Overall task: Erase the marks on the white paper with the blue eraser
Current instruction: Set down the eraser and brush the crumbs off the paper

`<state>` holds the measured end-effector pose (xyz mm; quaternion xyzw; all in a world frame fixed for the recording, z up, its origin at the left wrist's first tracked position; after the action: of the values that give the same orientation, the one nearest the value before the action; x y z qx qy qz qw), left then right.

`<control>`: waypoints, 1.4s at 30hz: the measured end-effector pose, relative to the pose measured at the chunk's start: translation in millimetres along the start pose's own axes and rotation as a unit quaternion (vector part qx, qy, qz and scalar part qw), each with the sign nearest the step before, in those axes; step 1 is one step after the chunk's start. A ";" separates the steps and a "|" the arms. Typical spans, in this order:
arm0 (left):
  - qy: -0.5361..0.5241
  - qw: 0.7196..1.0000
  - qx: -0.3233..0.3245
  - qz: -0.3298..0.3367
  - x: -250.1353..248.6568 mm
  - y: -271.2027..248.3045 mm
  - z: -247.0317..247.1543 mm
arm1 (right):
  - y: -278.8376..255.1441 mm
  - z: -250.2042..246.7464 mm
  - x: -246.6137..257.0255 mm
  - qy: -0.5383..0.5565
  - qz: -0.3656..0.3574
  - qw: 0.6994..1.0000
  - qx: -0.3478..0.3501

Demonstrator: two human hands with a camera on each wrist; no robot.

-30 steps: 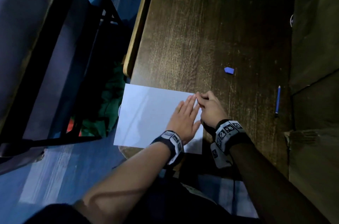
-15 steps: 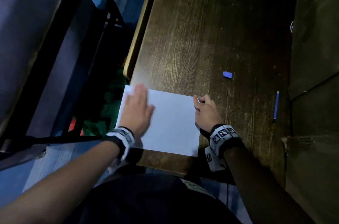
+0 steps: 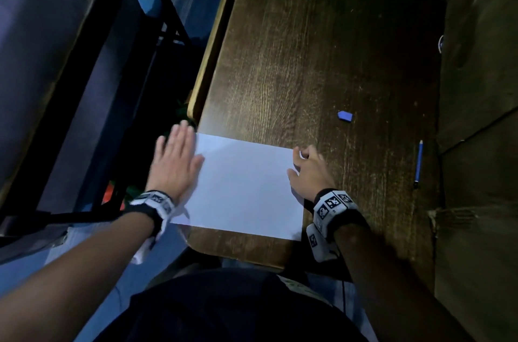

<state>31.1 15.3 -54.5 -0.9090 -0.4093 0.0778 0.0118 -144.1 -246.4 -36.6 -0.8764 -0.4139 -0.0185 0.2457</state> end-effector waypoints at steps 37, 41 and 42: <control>-0.044 0.955 0.020 0.292 -132.3 -25.2 39.7 | -1.8 9.2 27.0 0.096 -0.029 0.993 -0.063; -0.048 0.969 0.021 0.240 -90.3 -18.6 41.3 | -4.3 11.4 26.7 0.056 -0.037 0.997 -0.045; -0.055 0.980 0.017 0.193 -66.2 -12.3 38.2 | -5.7 12.1 27.1 0.048 -0.034 0.997 -0.040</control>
<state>-27.0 -27.5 -82.4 -0.9648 -0.2250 0.1358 -0.0105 -132.6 -218.6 -38.5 -0.8690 -0.4304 -0.0855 0.2288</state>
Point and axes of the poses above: each hand's wrist, its own y-axis towards the middle knuckle, its own z-axis out of the palm, x = y × z, the point moved 5 cm from there along y, towards the middle knuckle, and after that the axes turned 5 degrees about -x, right-handed, at the moved point
